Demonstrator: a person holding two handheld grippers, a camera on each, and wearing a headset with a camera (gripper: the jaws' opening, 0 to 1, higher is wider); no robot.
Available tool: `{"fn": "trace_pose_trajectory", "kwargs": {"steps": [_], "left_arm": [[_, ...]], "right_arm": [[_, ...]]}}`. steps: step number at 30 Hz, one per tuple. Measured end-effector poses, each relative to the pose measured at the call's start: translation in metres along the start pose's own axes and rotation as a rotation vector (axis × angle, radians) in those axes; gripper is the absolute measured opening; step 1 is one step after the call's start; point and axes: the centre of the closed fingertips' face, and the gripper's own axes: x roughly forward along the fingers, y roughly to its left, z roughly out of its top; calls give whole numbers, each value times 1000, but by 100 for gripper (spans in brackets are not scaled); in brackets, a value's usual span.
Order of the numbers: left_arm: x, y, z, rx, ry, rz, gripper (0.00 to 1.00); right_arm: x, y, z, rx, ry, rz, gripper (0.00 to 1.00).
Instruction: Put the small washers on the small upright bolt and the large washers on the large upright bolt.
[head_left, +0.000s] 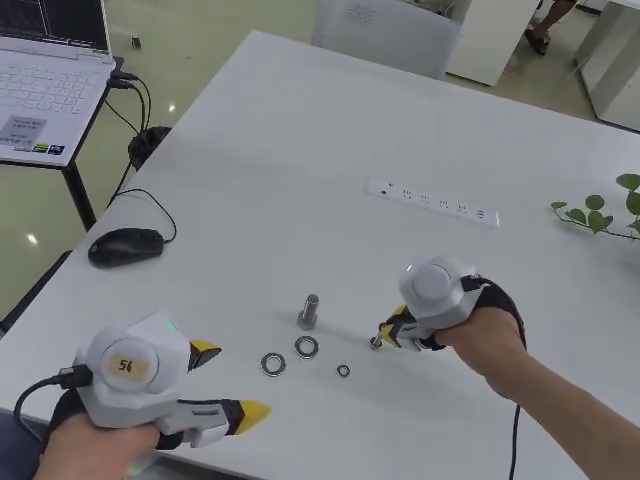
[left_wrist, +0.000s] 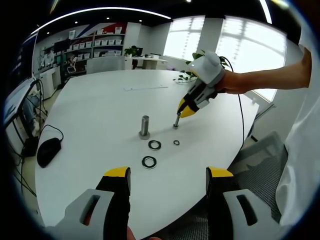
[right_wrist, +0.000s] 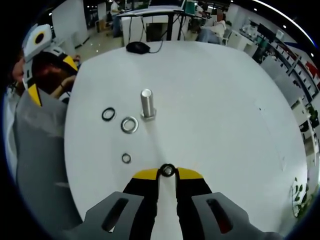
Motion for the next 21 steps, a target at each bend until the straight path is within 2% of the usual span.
{"fn": "trace_pose_trajectory", "kwargs": {"steps": [21], "left_arm": [[1, 2, 2, 5, 7, -1, 60]], "right_arm": [[24, 5, -8, 4, 43, 20, 13]]}}
